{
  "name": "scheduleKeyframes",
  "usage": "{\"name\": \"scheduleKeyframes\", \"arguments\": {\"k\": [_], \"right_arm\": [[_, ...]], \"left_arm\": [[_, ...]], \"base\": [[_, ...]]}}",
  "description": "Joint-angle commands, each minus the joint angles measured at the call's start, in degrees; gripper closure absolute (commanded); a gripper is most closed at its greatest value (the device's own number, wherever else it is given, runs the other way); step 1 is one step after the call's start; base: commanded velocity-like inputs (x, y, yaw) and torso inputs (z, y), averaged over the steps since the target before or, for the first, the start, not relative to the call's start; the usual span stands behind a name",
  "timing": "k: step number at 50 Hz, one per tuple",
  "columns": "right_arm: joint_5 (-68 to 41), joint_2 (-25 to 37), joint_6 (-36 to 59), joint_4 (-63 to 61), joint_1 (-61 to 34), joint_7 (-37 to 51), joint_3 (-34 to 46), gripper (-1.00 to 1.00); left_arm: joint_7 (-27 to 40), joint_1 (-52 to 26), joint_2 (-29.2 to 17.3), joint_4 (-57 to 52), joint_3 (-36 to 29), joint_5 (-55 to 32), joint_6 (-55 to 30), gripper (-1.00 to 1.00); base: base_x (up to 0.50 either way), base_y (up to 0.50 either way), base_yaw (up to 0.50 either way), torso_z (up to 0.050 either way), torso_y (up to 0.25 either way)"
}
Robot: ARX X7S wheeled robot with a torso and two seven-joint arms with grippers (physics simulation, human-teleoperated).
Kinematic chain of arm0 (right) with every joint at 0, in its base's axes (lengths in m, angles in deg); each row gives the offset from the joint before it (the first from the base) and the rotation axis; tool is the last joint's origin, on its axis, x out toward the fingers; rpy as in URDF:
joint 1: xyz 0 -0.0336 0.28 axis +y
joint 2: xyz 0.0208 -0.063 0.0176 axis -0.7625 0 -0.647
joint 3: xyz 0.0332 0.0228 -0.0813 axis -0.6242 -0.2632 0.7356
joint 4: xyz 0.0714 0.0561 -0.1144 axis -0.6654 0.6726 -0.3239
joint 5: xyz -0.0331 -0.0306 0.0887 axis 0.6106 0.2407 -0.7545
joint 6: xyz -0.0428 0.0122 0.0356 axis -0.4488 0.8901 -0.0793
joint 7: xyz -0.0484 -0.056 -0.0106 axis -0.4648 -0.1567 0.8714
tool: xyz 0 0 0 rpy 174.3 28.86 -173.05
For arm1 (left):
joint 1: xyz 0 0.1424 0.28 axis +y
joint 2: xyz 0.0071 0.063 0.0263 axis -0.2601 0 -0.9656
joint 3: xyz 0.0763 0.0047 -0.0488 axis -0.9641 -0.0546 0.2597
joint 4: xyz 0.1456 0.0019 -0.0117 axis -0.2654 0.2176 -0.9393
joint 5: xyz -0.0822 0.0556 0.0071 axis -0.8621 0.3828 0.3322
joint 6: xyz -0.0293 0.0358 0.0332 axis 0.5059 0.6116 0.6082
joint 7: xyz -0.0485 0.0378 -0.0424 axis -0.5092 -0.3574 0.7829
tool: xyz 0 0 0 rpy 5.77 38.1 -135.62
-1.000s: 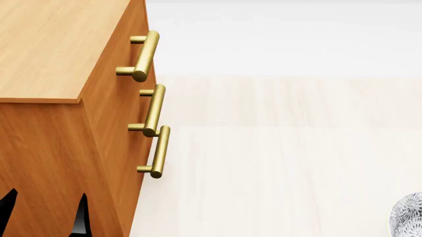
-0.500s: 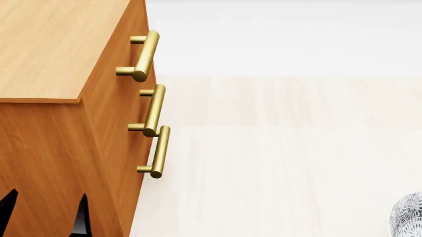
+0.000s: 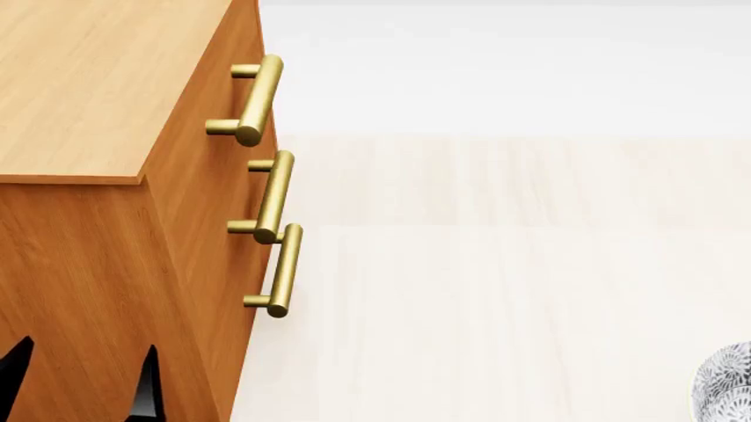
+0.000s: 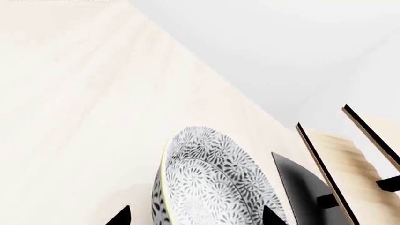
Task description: Close the top drawer of the cabinet and put the bowl on top of it.
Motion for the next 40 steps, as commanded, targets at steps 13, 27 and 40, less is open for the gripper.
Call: {"name": "scheduleKeyframes", "arguments": {"k": [13,27,40], "right_arm": [[-1.5,-3.4,-3.6,4.2,5.5,0.6,1.8,-1.00],[-1.5,-3.8,-3.9,4.4,6.6,0.9,2.1,-1.00],[-1.7,-4.3,-4.8,5.4,7.6,1.2,2.0,-1.00]], "left_arm": [[0.3,0.1,-0.3,0.2,-0.1,-0.4,0.4,-1.00],[0.8,0.3,-0.7,-1.0,-0.1,-0.6,0.0,-1.00],[0.6,0.1,-0.8,0.1,-0.2,-0.7,0.7,-1.00]], "base": [[0.00,0.00,0.00,-0.001,0.000],[0.00,0.00,0.00,-0.001,0.000],[0.00,0.00,0.00,0.000,0.000]]}}
